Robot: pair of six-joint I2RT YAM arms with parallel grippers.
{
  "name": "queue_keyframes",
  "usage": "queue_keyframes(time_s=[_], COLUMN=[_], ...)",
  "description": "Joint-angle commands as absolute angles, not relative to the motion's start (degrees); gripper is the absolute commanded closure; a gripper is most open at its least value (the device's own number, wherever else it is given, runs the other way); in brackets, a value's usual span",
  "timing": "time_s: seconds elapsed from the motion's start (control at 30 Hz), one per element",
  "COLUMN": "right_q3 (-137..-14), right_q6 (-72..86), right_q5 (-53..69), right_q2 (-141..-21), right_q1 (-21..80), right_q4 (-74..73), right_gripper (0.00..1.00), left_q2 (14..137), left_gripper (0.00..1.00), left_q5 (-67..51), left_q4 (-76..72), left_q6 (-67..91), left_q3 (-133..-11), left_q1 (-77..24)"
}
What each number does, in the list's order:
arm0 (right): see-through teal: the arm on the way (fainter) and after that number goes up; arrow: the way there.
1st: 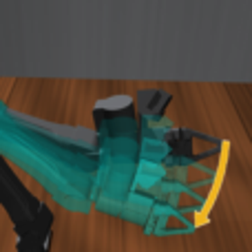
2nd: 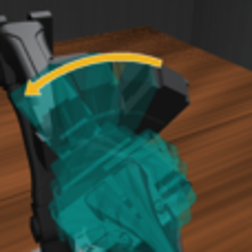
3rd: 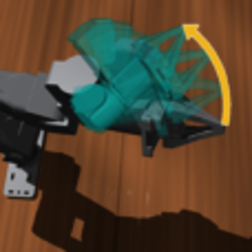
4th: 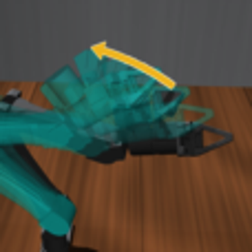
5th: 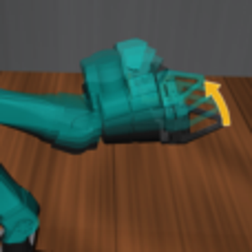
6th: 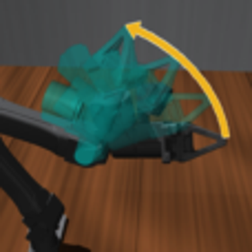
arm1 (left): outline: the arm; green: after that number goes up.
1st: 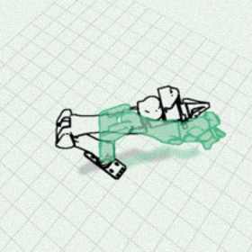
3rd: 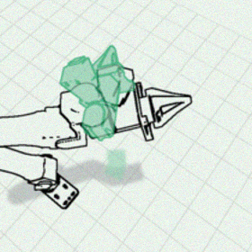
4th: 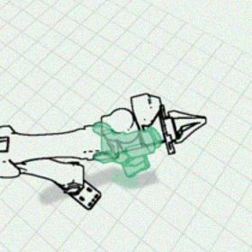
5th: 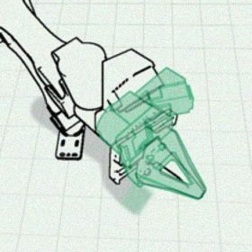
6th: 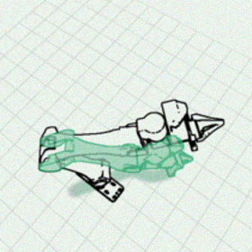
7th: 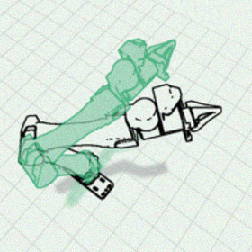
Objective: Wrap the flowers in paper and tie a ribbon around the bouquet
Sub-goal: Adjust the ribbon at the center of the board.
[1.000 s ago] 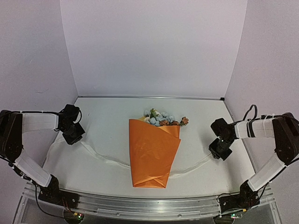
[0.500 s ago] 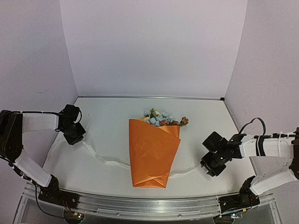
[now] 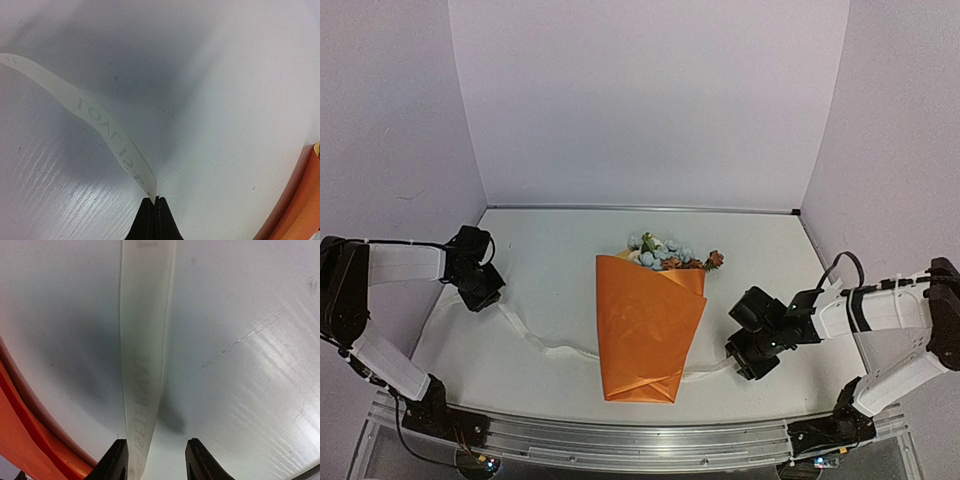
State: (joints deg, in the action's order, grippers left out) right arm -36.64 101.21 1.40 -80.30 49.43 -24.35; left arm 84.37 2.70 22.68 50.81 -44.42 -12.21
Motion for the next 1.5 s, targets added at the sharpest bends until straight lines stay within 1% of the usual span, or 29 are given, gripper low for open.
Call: queue_keyframes(time_s=[0.0, 0.23, 0.37, 0.5, 0.57, 0.63, 0.7, 0.87, 1.07, 1.27, 1.47], right_q3=[-39.5, -39.9, -39.4, -39.1, -39.2, -39.1, -39.1, -40.5, -44.9, -45.7, -47.0], right_q6=[104.6, 106.0, 106.2, 105.5, 104.3, 103.0, 100.4, 93.1, 84.2, 81.8, 78.9], right_q5=[1.0, 1.1, 0.7, 0.0, -1.9, -2.9, -4.4, -6.9, -6.2, -6.7, -8.4], right_q2=[-82.9, -86.0, -87.1, -88.1, -88.5, -88.9, -88.7, -87.9, -90.0, -92.0, -93.2], right_q1=[51.4, 52.8, 53.0, 52.9, 52.7, 52.3, 51.4, 47.1, 42.5, 38.6, 37.1], right_q4=[-21.1, -19.7, -19.3, -18.7, -18.6, -18.3, -18.1, -17.9, -16.9, -13.3, -11.6], right_gripper=[0.58, 0.60, 0.65, 0.76, 0.85, 0.97, 1.00, 1.00, 1.00, 1.00, 1.00], left_q2=[82.0, 81.6, 81.4, 81.6, 81.9, 82.4, 83.0, 84.6, 86.8, 89.5, 91.2], left_gripper=[1.00, 1.00, 1.00, 1.00, 1.00, 1.00, 1.00, 1.00, 1.00, 1.00, 1.00], left_q5=[2.1, 2.0, 2.1, 2.2, 2.2, 2.0, 1.8, 1.8, 1.6, 0.8, 0.2], left_q4=[20.9, 20.8, 20.6, 20.6, 20.5, 20.3, 20.1, 19.6, 17.9, 16.4, 14.4], left_q6=[50.1, 49.7, 49.8, 49.8, 49.8, 49.7, 49.7, 49.6, 50.6, 50.7, 49.5], left_q3=[-43.8, -43.3, -43.1, -43.2, -43.4, -43.8, -44.2, -45.0, -45.7, -48.0, -50.2], left_q1=[-12.1, -12.1, -12.1, -12.1, -12.1, -12.1, -12.1, -12.1, -11.5, -9.1, -8.5])
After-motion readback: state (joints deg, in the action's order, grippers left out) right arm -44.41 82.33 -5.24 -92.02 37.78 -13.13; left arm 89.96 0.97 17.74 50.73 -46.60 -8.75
